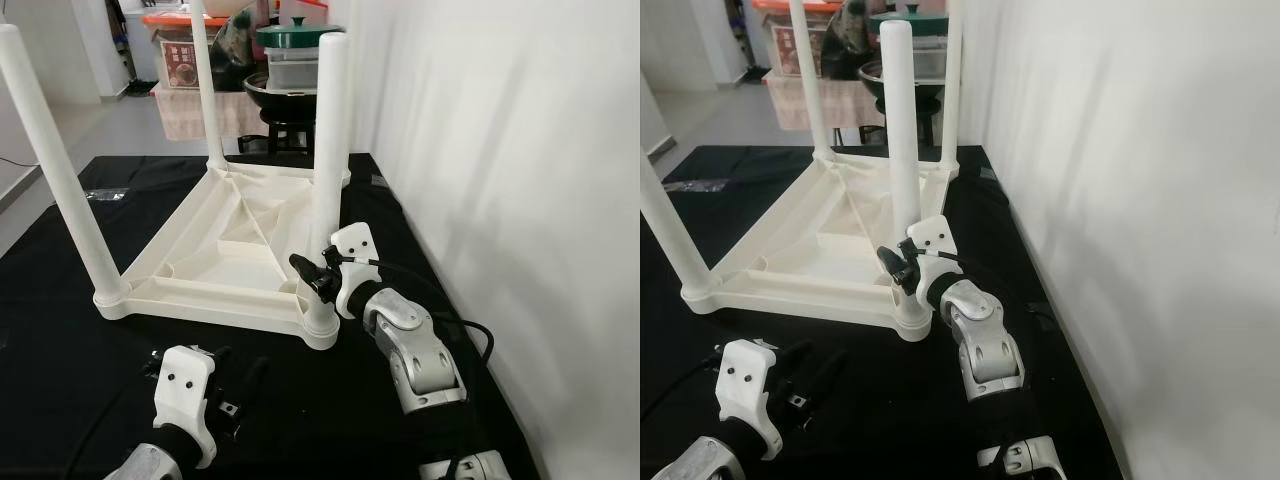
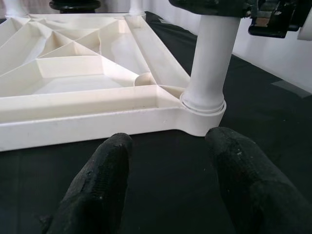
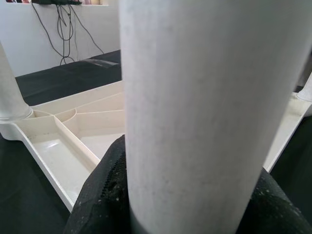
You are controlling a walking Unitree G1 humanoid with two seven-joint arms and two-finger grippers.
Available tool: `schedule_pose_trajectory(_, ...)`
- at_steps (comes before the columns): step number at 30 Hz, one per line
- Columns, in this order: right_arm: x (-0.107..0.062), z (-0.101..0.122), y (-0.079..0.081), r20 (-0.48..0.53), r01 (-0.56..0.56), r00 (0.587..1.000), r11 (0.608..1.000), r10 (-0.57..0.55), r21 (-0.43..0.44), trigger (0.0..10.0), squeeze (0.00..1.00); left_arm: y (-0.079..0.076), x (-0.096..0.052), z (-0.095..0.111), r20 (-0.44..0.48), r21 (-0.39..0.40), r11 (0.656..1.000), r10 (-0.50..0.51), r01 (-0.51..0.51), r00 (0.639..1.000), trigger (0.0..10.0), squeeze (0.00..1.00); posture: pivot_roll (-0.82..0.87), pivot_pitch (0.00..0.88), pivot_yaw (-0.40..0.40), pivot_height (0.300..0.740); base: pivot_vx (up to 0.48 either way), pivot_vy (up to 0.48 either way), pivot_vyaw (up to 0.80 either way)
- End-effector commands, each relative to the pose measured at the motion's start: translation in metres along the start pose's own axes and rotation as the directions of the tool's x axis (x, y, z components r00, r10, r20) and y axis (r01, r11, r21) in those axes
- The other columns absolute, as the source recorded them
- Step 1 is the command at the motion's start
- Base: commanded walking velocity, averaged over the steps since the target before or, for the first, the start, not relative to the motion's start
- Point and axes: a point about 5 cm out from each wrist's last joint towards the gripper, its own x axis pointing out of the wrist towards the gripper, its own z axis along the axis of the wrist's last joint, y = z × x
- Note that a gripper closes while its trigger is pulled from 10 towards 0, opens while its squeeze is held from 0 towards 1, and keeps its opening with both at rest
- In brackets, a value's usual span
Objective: Building children table
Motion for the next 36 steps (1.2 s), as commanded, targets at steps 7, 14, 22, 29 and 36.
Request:
schedule_pose_trajectory(7, 0.004, -0.016, 0.002, -0.125, -0.079, 0.988, 0.992, 0.091, 0.095, 10.0, 1.0, 0.0, 0.002, -0.002, -0.012, -0.001, 1.0, -0.007, 0.007, 1.0, 10.0, 0.0, 0.04, 0.0, -0.052, 0.74, 0.0, 0.0, 0.0)
schedule_pose_trajectory(14, 0.002, 0.029, -0.021, -0.017, -0.666, 0.746, 0.745, 0.666, -0.04, 10.0, 0.0, 0.0, 0.003, 0.0, -0.002, -0.001, 1.0, 0.004, -0.004, 1.0, 10.0, 0.0, 0.07, 0.0, -0.068, 0.74, 0.0, 0.0, 0.0)
schedule_pose_trajectory(22, 0.009, 0.029, -0.03, -0.074, -0.704, 0.71, 0.709, 0.701, -0.043, 10.0, 0.0, 0.0, 0.003, 0.0, 0.0, 0.001, 1.0, 0.005, -0.005, 1.0, 10.0, 0.0, 0.08, 0.0, -0.074, 0.74, 0.0, 0.0, 0.0)
schedule_pose_trajectory(29, 0.016, 0.043, -0.043, -0.045, -0.714, 0.699, 0.7, 0.713, -0.014, 0.0, 0.0, 0.001, 0.003, 0.001, 0.001, 0.003, 1.0, 0.017, -0.017, 1.0, 10.0, 0.0, 0.09, 0.0, -0.078, 0.74, 0.0, 0.0, 0.0)
schedule_pose_trajectory(36, 0.009, 0.03, -0.055, -0.031, -0.668, 0.744, 0.744, 0.668, -0.014, 0.0, 0.0, 0.0, 0.002, 0.001, 0.001, 0.002, 1.0, 0.019, -0.019, 1.0, 10.0, 0.0, 0.08, 0.0, -0.078, 0.74, 0.0, 0.0, 0.0)
